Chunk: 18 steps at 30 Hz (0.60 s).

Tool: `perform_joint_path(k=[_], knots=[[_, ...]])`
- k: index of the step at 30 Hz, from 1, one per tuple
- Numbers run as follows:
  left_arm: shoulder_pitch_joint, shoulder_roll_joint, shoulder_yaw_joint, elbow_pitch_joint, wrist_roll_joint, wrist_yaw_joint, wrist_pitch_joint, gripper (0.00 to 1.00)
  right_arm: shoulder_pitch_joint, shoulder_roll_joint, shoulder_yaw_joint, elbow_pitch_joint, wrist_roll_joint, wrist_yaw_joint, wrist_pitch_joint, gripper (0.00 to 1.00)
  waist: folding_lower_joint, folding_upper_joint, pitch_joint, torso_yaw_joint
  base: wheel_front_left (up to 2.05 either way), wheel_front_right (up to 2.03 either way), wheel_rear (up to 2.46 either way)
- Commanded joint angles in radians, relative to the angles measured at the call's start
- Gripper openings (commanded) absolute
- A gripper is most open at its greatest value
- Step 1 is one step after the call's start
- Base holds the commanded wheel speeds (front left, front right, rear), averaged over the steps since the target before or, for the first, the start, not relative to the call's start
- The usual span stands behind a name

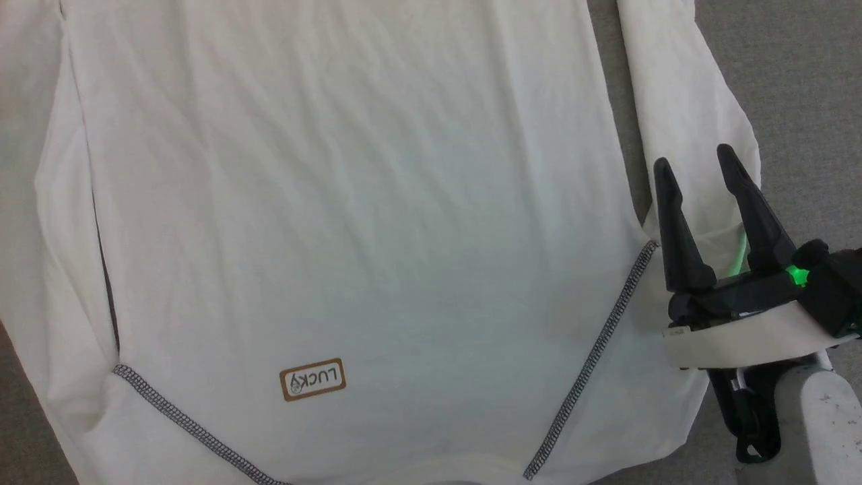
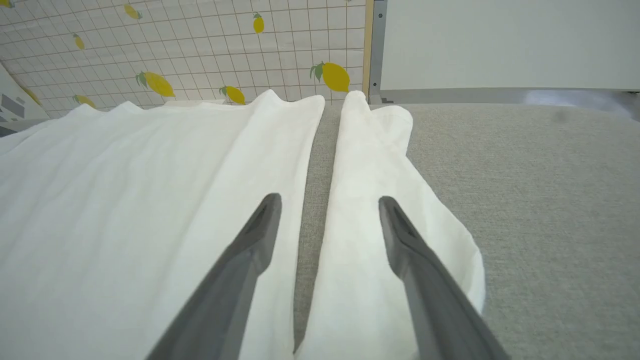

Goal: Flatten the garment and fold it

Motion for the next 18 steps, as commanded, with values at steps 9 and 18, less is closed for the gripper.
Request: perform_joint_path(k=[9, 18], knots=[[0.113, 0.004, 0.011, -0.033, 0.046, 0.008, -0.194, 0.00, 0.000, -0.007, -0.023, 0.023, 0.002, -0.002, 0.003, 1.00, -0.0001, 0.0000, -0.110, 0.056, 0.00, 0.00, 0.00], [0.326, 0.007, 0.114, -0.057, 0.011, -0.013, -0.445, 0.00, 0.095, -0.019, -0.062, 0.029, -0.007, -0.002, 0.055, 1.00, -0.0001, 0.0000, -0.360, 0.183, 0.00, 0.00, 0.00]])
